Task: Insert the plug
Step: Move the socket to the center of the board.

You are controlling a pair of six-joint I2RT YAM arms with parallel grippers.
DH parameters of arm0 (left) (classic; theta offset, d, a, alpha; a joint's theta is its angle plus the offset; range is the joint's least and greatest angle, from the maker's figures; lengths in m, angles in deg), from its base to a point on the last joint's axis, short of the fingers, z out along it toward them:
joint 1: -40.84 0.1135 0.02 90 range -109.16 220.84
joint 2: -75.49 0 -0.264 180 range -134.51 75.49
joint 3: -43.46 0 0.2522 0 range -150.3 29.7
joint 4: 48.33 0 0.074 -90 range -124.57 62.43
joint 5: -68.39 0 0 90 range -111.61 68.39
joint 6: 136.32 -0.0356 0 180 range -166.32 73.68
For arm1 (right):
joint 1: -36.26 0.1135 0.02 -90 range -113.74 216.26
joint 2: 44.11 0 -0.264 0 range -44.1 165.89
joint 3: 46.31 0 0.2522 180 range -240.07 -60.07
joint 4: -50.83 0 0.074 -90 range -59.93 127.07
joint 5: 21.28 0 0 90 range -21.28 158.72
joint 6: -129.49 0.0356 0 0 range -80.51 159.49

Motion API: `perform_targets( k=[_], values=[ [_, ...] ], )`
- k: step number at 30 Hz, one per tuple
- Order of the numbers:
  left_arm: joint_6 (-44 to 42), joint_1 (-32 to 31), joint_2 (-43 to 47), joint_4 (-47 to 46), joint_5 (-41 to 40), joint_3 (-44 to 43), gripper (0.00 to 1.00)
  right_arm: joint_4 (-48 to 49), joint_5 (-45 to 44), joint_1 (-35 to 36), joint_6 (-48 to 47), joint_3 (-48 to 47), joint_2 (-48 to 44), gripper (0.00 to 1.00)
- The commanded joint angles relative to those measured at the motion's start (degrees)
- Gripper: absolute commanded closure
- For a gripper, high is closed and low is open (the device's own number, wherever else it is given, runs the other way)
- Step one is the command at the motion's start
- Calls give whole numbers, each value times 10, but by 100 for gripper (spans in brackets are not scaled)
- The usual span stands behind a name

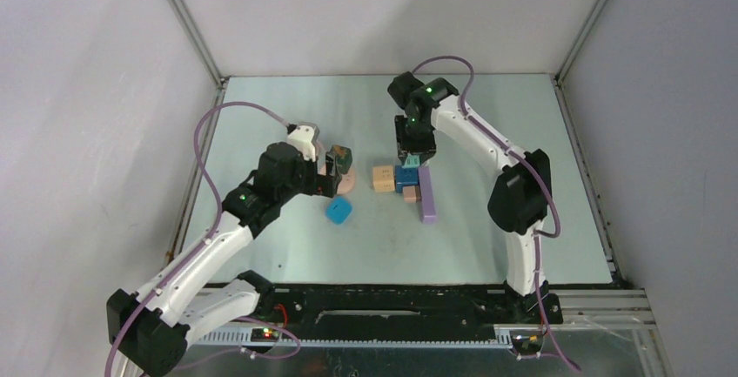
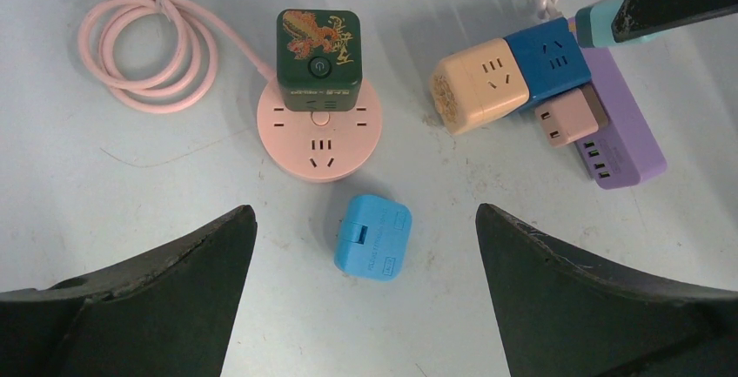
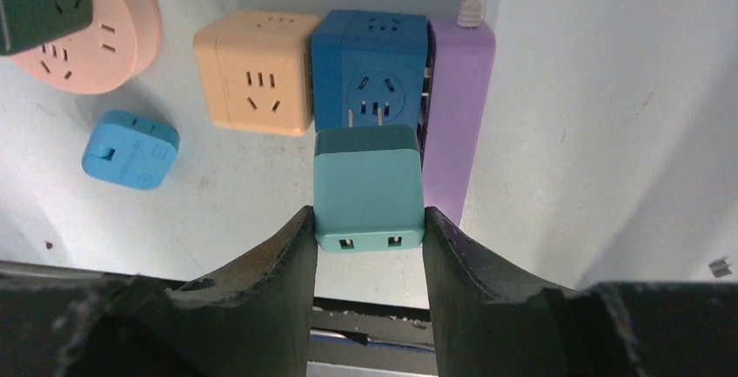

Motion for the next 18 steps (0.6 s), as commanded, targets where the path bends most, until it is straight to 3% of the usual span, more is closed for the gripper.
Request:
perform_targets(
  k=[1,18],
  values=[
    [-13,5,9,-11,9,13,0,-53,27,-8,-19,-38,17,100],
    [-18,5,21,-8,8,23,0,-53,68,-14,-29,-28,46,100]
  ],
)
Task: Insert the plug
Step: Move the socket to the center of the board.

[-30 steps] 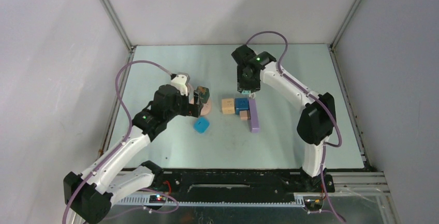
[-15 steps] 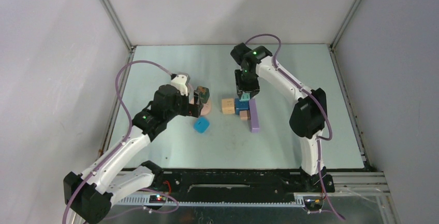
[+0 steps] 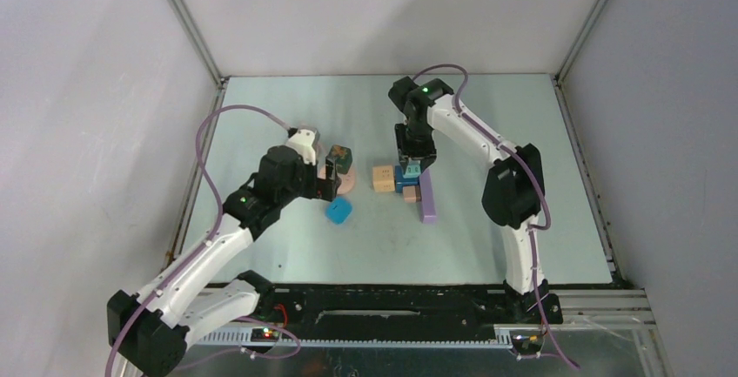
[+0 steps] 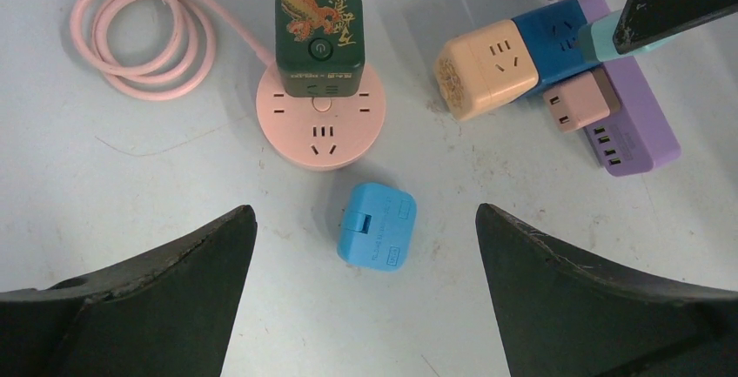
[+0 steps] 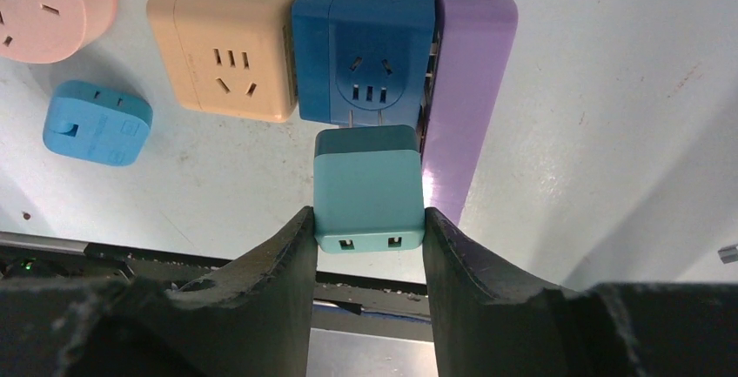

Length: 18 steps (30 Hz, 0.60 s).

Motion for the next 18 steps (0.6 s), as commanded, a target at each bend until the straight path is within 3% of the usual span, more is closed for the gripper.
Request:
perform_targets(
  k=[1,18],
  values=[
    [-13,4,15,-8,3,8,0,-8,19,-1,-7,-10,7,100],
    [-10,4,23,-12,5,14,0,-15,9,-12,-14,7,13,100]
  ],
)
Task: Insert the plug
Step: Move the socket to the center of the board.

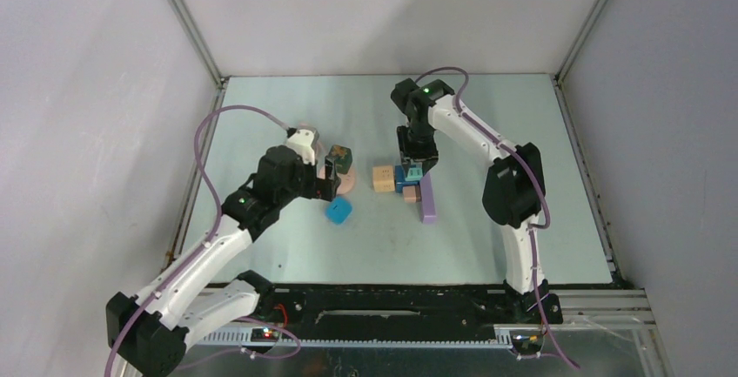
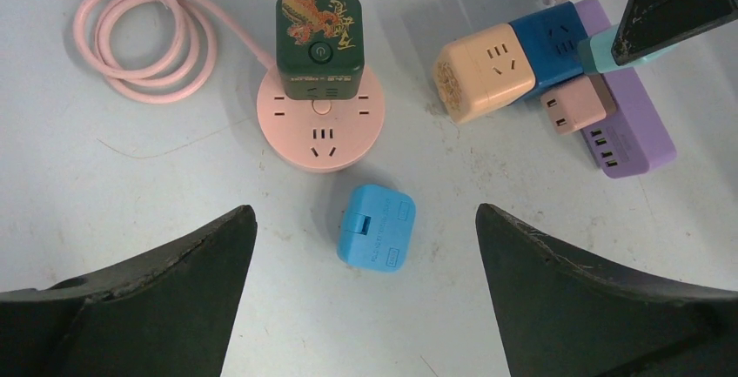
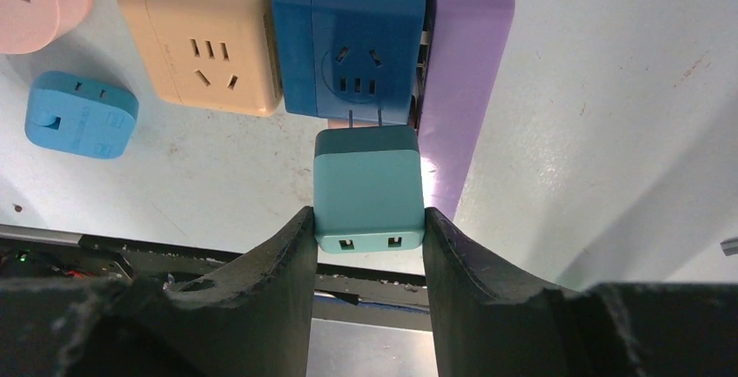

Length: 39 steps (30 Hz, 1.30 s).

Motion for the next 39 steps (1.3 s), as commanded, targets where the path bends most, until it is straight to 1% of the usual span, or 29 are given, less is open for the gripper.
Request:
perform_targets(
  k=[1,11,22,31,39],
  values=[
    [-10,4,16,-11,5,13,0,-9,-7,-6,-10,-6,11,100],
    [-9,4,22,-10,2,16,0,-8,6,-6,-20,-21,35,100],
    [-8,4,24,-9,1,18,0,-15,10,-8,-26,-70,61,100],
    [-8,4,28,-9,-1,20,0,-23,3,-10,-33,-49,65,100],
    [-10,4,29,-3,-1,17,0,-22,-7,-9,-36,-68,102,100]
  ],
)
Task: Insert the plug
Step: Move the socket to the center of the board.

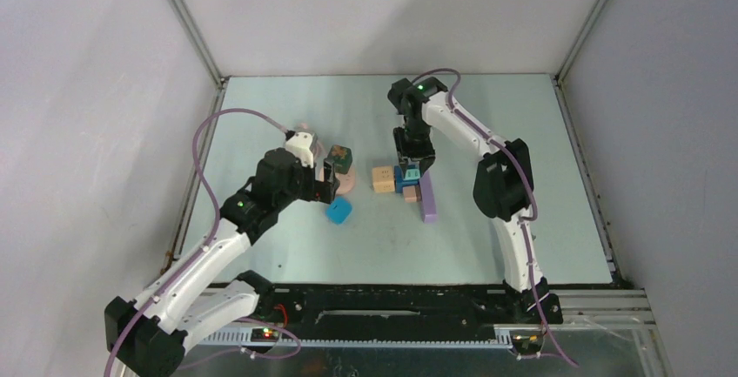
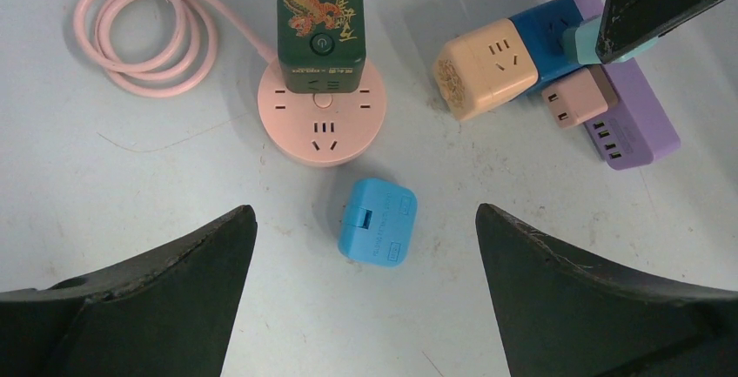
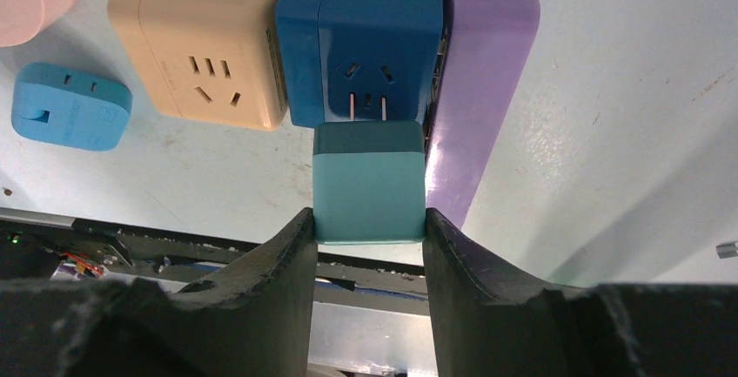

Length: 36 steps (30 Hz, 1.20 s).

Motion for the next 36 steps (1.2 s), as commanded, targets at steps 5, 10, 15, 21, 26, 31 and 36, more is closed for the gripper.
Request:
perform_targets(
  k=[5,10,15,21,26,31,36],
  values=[
    [-11,4,16,0,-2,6,2,31,-42,-2,-10,-24,44,100],
    [-11,4,13,0,-1,5,2,28,-50,-6,-15,-47,49,100],
    [-7,4,7,-4,0,1,2,32,-52,-8,-22,-56,43,100],
    [-3,4,-3,-6,-1,-5,2,27,-49,-11,-31,-61,58,97],
    [-1,4,-8,-7,-2,-9,2,36,-55,-11,-35,-58,47,94],
    [5,4,-17,-11,0,-12,2,53,-85,-11,-43,-62,27,80],
    [7,4,-24,-13,1,-18,2,60,-96,-11,-49,-64,28,79]
  ],
)
